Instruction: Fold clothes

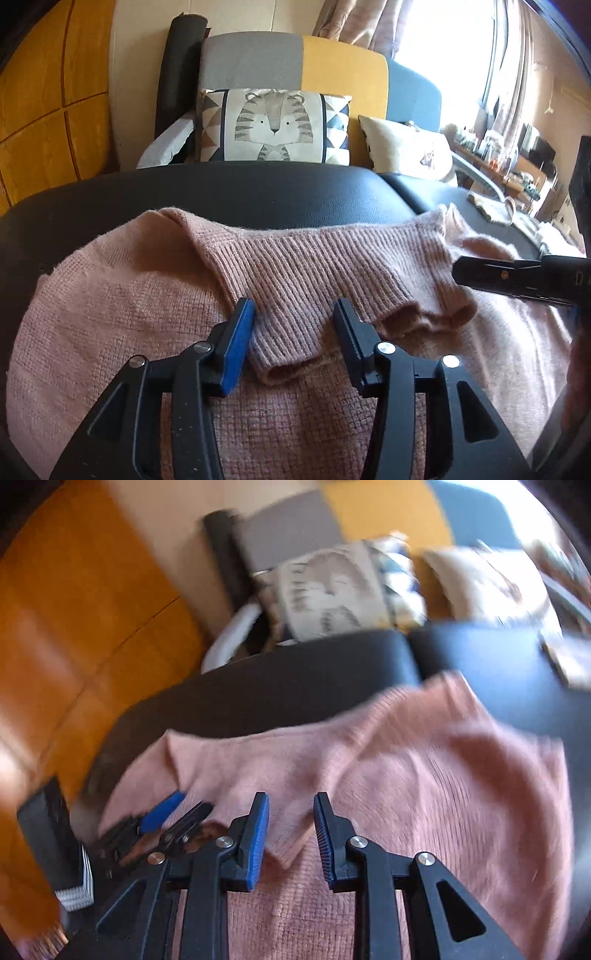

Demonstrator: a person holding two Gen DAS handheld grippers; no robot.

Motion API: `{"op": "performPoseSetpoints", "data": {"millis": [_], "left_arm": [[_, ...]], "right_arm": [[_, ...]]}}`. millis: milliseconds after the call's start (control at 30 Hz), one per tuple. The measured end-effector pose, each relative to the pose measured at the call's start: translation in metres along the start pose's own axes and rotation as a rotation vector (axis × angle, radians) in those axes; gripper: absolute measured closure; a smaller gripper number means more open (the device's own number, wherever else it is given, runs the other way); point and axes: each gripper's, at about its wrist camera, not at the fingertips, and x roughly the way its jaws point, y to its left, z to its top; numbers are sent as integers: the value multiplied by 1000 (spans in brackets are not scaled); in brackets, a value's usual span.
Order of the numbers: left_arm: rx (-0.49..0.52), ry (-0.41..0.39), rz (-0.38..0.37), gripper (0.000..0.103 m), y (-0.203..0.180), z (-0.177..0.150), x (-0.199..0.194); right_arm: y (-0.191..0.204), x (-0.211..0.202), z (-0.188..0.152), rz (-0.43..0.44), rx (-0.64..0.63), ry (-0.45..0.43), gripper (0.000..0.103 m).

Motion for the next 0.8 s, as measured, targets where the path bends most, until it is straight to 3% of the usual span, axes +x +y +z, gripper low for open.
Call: {"op": "performPoseSetpoints", "data": {"millis": [67,233,533,700,800], "left_arm": [[27,-6,26,53,-5,-1,1],[39,-15,45,52,-8,-5,0],[31,-23,38,52,-7,-7,-2],[31,-24,41,52,-7,-8,-1],[31,-24,39,52,-7,-8,-2]], "right_arm": [[-9,6,-5,4,56,15,76],[-15,10,-5,95,121,-47,73],[-4,25,-2,26,97,12,73],[-5,24,-5,73,128,36,73],[0,27,-6,44,71,46,73]]}}
